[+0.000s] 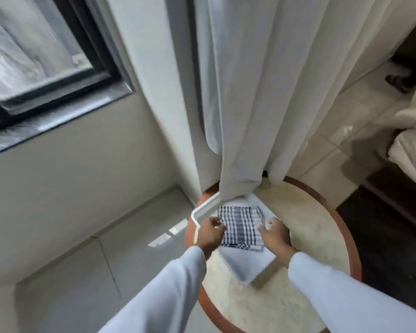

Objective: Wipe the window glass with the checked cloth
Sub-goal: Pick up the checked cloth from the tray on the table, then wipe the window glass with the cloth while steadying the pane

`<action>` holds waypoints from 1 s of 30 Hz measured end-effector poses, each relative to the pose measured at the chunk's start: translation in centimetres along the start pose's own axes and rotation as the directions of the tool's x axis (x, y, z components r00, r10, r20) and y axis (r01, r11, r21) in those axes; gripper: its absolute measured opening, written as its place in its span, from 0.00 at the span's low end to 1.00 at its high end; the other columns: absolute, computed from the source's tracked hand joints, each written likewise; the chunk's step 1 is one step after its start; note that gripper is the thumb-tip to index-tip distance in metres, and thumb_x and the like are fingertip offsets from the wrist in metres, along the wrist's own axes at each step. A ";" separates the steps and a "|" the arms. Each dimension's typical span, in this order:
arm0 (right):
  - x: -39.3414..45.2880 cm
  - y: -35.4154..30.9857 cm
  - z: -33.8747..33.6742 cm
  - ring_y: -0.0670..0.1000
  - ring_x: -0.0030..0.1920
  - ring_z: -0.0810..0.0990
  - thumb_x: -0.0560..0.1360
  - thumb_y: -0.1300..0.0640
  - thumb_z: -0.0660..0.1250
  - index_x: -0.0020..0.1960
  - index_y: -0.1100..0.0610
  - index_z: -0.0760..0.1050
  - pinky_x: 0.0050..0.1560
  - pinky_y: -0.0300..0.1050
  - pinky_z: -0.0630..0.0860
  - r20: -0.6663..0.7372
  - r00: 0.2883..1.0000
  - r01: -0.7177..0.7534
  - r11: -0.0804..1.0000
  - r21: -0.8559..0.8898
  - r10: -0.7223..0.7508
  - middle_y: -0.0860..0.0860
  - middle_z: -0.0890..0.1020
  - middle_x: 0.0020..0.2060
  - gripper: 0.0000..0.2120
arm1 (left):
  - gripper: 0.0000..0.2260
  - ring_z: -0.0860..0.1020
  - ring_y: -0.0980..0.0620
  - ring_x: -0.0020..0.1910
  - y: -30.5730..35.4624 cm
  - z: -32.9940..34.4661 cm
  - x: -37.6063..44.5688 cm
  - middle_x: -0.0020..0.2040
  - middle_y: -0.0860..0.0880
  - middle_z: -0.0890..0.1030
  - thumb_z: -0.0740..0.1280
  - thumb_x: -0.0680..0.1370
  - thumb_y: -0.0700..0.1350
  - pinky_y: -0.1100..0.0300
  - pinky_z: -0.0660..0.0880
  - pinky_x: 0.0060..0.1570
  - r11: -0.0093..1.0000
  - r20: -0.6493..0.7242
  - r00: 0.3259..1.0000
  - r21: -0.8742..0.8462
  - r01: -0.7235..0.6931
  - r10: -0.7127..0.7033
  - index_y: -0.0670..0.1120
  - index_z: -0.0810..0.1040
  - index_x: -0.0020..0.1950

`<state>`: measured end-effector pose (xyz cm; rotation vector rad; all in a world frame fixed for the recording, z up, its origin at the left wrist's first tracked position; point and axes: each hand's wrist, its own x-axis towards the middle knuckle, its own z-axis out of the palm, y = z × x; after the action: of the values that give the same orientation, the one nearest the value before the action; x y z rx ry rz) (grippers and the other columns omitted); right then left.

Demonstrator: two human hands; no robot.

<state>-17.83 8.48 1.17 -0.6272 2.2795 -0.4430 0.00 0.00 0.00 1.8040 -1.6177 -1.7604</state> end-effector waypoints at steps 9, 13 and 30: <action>6.2 1.7 6.4 0.67 0.74 0.73 0.80 0.52 0.74 0.72 0.66 0.71 0.71 0.59 0.75 -0.058 0.995 -0.085 0.996 -0.010 0.085 0.65 0.75 0.72 0.27 | 0.27 0.85 0.34 0.58 -3.5 4.3 11.9 0.60 0.35 0.85 0.69 0.78 0.55 0.42 0.84 0.59 0.959 -0.109 0.981 0.218 0.181 -0.161 0.36 0.76 0.67; 7.5 1.8 7.0 0.64 0.61 0.84 0.78 0.56 0.75 0.58 0.62 0.79 0.53 0.48 0.78 -0.006 0.993 -0.115 0.991 0.061 0.116 0.62 0.85 0.57 0.14 | 0.25 0.82 0.33 0.66 -3.3 4.7 11.8 0.65 0.33 0.84 0.64 0.85 0.57 0.43 0.79 0.68 0.967 -0.040 0.991 0.213 0.136 -0.131 0.36 0.77 0.68; -17.1 -33.5 -9.8 0.54 0.40 0.81 0.66 0.53 0.69 0.37 0.53 0.79 0.38 0.47 0.78 0.285 0.788 0.246 0.703 0.667 -0.546 0.53 0.83 0.38 0.04 | 0.24 0.75 0.55 0.37 20.5 -28.8 -13.9 0.35 0.54 0.80 0.65 0.85 0.61 0.52 0.74 0.42 0.915 -0.625 0.715 -0.001 -0.403 0.315 0.44 0.78 0.40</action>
<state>-3.99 -8.32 33.34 -0.8004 1.3956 -1.0641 14.69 -13.88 32.13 1.6082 -1.3939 -0.9355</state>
